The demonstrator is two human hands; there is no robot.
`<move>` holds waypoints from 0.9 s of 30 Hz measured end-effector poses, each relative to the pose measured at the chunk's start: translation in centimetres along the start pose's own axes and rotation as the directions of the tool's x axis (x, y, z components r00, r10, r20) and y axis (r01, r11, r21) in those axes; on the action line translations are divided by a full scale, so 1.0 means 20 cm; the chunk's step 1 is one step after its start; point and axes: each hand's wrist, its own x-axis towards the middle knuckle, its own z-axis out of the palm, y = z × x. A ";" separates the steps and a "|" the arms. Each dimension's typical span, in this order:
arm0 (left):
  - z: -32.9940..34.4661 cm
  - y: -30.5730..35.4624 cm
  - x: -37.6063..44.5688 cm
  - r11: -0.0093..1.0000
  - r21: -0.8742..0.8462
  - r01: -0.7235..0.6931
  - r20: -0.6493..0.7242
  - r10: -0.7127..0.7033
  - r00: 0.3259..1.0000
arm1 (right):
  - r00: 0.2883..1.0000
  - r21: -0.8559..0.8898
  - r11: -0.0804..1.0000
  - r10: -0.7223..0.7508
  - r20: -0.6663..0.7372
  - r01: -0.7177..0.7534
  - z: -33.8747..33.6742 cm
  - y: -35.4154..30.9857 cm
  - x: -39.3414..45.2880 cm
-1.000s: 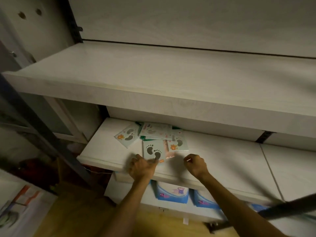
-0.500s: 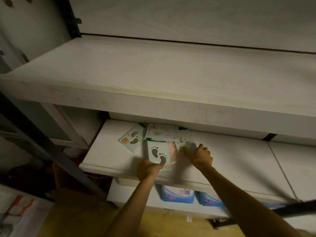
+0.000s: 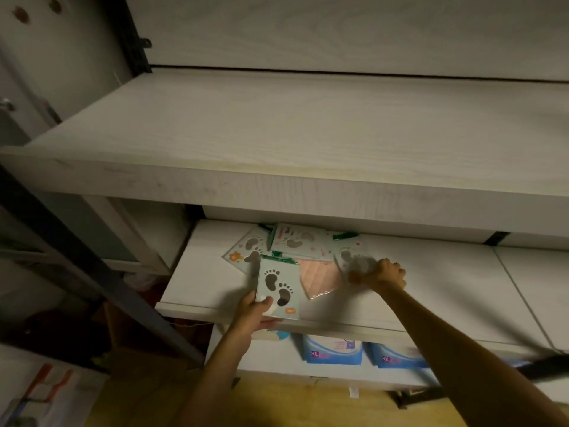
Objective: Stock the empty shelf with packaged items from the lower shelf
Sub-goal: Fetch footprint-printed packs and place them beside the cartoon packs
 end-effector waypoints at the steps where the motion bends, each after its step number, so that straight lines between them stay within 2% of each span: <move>1: 0.00 0.00 0.00 1.000 -0.003 0.000 0.007 0.000 1.000 | 0.999 0.006 0.999 0.039 0.019 -0.039 -0.01 0.03 0.01; 4: 0.01 -0.01 -0.01 0.999 0.041 -0.007 0.044 0.005 0.999 | 0.998 0.020 0.998 0.065 0.019 -0.065 -0.06 0.11 -0.01; 6: 0.02 -0.01 -0.02 0.998 0.067 -0.018 0.074 0.013 0.997 | 0.999 0.199 0.979 0.028 0.044 -0.036 -0.09 0.17 -0.01; 8: 0.05 -0.01 -0.02 0.998 0.064 -0.029 0.113 0.022 0.993 | 0.992 0.537 0.840 0.016 0.127 -0.082 -0.13 0.24 -0.03; 9: 0.07 0.00 -0.03 0.998 0.056 -0.032 0.128 0.025 0.991 | 0.985 0.648 0.752 0.010 0.172 -0.121 -0.15 0.26 -0.05; 11: 0.11 0.01 -0.04 0.999 0.035 -0.040 0.160 0.034 0.986 | 0.975 0.760 0.626 -0.003 0.224 -0.173 -0.19 0.32 -0.12; 16: 0.26 0.01 -0.09 0.996 0.026 -0.090 0.293 0.079 0.953 | 0.972 0.915 0.367 -0.094 0.216 -0.168 -0.22 0.46 -0.41; 19: 0.39 0.00 -0.16 0.995 0.019 -0.102 0.348 0.089 0.933 | 0.979 0.960 0.230 -0.091 0.183 -0.158 -0.23 0.54 -0.59; 27: 0.76 -0.10 -0.43 0.973 0.077 -0.219 0.469 0.158 0.869 | 0.987 0.990 0.092 -0.107 0.118 -0.109 -0.40 0.93 -0.92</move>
